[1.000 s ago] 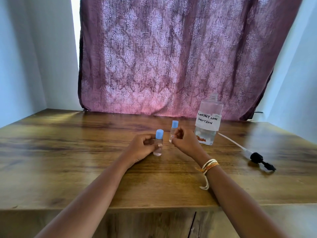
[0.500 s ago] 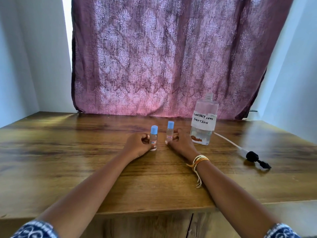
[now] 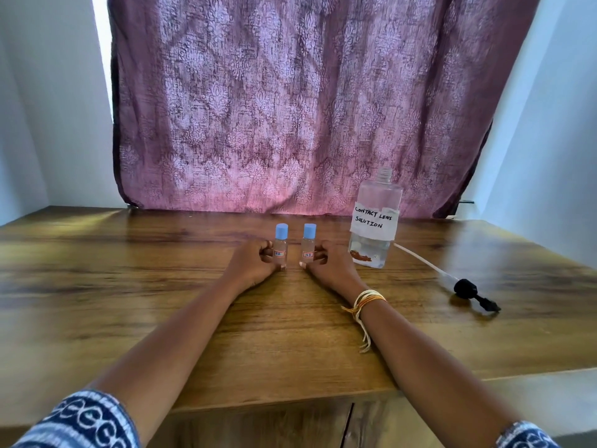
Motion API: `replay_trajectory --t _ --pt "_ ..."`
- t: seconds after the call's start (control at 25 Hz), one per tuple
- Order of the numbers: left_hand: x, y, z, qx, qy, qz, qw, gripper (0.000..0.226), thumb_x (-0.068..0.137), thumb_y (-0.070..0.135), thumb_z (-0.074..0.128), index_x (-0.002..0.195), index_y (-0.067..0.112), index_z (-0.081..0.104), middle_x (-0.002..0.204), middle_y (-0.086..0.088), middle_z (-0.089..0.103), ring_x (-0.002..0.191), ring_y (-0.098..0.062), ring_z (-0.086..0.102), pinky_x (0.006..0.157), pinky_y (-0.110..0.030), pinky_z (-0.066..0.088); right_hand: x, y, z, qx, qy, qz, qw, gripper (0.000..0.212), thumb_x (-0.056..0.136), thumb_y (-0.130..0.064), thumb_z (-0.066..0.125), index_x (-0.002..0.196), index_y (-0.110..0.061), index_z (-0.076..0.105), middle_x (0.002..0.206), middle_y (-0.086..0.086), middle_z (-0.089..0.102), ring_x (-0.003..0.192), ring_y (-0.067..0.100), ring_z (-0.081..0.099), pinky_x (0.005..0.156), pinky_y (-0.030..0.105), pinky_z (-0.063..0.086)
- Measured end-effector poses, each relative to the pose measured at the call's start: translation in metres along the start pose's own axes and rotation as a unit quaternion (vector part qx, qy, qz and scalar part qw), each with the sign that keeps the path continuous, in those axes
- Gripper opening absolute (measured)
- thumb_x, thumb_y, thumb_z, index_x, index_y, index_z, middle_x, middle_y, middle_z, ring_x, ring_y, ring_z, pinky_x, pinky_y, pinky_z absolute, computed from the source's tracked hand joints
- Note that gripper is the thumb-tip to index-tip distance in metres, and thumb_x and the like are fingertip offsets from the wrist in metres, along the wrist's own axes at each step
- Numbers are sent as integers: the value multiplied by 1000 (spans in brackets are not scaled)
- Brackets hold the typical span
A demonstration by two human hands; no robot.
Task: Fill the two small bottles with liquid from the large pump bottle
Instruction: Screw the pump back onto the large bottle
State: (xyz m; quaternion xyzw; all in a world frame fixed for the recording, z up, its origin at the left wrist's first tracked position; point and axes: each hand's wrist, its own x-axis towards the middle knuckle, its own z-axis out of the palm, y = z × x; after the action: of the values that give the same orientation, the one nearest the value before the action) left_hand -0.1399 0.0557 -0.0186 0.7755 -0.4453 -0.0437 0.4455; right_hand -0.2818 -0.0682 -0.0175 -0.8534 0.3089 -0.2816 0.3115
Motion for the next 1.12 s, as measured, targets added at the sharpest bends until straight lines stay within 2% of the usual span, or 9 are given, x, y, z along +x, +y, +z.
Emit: replay_trajectory --t 0.12,0.24,0.32,0.56,0.68,0.84,0.92,1.0,1.12 --pt "-9 9 0 2 52 10 999 71 72 29 79 134 16 48 109 2 62 88 -13 58 79 -29 49 -2 0 -3 2 -1 12 1000 54 71 -32 80 118 -16 59 104 -2 68 95 14 65 91 36 55" --pt "-26 25 2 -6 171 97 981 63 76 20 73 132 12 47 116 -7 57 99 -13 51 84 -27 42 -11 -1 -12 14 0 30 999 53 74 -20 79 120 -9 56 105 3 63 97 17 61 94 32 52" --pt "-38 38 7 -5 193 141 971 52 76 14 70 124 11 51 115 -9 56 101 -13 48 86 -27 40 -17 1 -17 9 -2 36 999 50 75 -16 77 120 -7 56 104 4 62 96 16 59 94 31 51" --pt "-62 81 31 -13 201 186 962 40 75 16 59 114 10 54 111 -8 54 107 -21 49 89 -25 39 -44 10 -37 15 -4 58 998 42 75 -14 71 114 -9 56 98 1 61 91 16 58 80 23 47" --pt "-66 101 46 -36 187 191 963 42 76 17 60 117 8 54 116 -10 52 111 -22 48 93 -22 34 -64 22 -64 -14 36 75 996 33 73 -13 65 105 -16 58 94 0 64 87 17 59 68 21 45" --pt "-63 129 70 -59 113 167 978 50 79 17 64 127 12 49 126 -7 49 119 -20 45 92 -21 34 -84 49 -115 -165 172 85 967 38 73 -12 59 110 -14 62 109 7 61 103 27 56 82 34 47" --pt "-54 140 80 -76 72 146 984 60 74 25 65 129 14 44 128 -8 48 117 -24 48 93 -33 45 -90 63 -138 -283 217 103 929 41 73 -16 60 114 -13 62 118 13 54 110 33 50 90 39 45" --pt "-46 151 85 -76 56 137 986 68 69 30 66 130 11 40 128 -11 46 118 -27 46 98 -43 46 -93 75 -153 -354 204 147 901 45 73 -24 62 117 -13 59 119 15 52 113 36 47 94 43 42" --pt "-34 164 88 -65 70 140 986 69 71 19 70 131 4 38 129 -16 40 123 -30 38 102 -37 37 -97 88 -159 -343 157 187 907 39 82 -28 56 118 -15 55 122 16 54 116 37 48 96 47 39"
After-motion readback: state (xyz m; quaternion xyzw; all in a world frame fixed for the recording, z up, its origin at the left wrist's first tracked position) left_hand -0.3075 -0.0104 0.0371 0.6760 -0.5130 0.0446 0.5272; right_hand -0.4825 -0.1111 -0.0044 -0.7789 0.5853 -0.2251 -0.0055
